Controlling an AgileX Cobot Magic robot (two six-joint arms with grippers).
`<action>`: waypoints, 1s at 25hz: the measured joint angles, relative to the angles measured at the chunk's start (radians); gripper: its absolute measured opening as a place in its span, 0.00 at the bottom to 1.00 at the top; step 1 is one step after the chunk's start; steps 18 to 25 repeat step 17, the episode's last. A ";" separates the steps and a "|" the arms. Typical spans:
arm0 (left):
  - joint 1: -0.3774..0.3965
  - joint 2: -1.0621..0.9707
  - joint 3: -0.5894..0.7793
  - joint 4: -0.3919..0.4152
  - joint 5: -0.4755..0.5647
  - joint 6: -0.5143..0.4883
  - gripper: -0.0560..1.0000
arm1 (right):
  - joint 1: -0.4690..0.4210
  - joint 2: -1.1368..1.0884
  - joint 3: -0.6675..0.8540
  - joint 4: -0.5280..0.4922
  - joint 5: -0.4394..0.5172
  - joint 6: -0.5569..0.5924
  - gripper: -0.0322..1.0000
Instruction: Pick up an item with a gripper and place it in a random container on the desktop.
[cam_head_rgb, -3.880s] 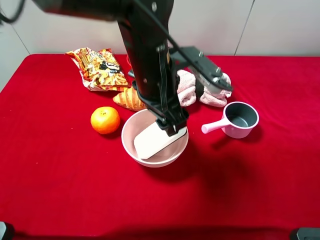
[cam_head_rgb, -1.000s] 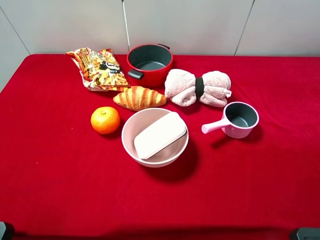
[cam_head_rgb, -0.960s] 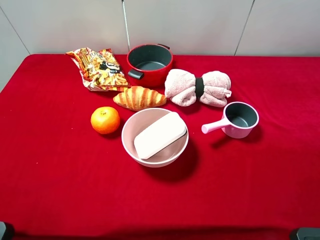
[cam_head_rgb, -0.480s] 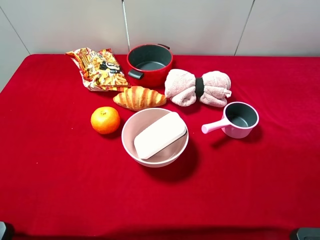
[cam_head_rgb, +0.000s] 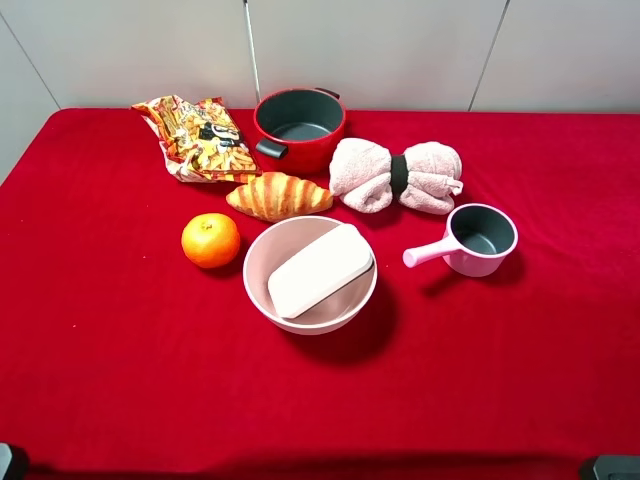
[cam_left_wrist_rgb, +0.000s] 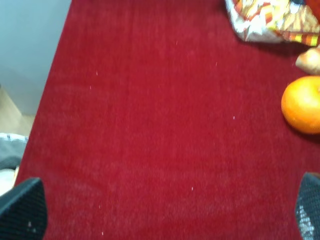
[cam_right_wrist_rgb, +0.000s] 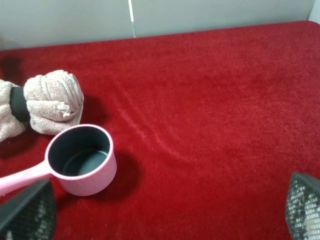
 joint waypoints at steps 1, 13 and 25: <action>0.000 -0.005 0.000 0.000 0.000 0.009 0.99 | 0.000 0.000 0.000 0.000 0.000 0.000 0.70; 0.000 -0.005 0.002 0.000 -0.001 0.020 0.99 | 0.000 0.000 0.000 0.000 0.000 0.000 0.70; 0.000 -0.005 0.002 0.000 -0.001 0.020 0.99 | 0.000 0.000 0.000 0.000 0.000 0.000 0.70</action>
